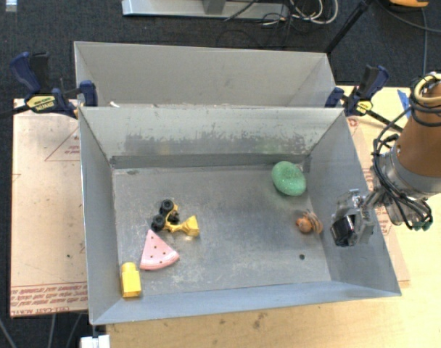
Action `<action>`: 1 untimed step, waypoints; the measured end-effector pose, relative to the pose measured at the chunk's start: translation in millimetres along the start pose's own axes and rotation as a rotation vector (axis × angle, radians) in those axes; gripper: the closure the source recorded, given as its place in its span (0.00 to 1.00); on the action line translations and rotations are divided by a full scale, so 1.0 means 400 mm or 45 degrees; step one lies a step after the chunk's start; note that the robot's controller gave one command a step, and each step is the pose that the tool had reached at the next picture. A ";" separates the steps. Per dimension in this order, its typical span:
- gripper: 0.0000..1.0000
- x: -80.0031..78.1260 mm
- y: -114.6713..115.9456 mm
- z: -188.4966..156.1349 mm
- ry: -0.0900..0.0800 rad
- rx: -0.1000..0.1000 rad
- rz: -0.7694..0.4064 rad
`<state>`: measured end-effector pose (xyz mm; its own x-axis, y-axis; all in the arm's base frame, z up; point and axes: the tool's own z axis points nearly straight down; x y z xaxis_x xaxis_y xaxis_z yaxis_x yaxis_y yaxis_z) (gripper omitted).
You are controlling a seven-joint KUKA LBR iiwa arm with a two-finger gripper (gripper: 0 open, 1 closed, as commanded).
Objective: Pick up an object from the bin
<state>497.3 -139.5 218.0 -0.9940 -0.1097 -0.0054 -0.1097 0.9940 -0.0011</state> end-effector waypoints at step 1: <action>1.00 -0.003 -0.002 -0.006 -0.006 0.003 0.000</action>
Offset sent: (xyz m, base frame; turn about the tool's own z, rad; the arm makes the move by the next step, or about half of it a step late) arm 0.0339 0.0270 -0.0587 -0.2315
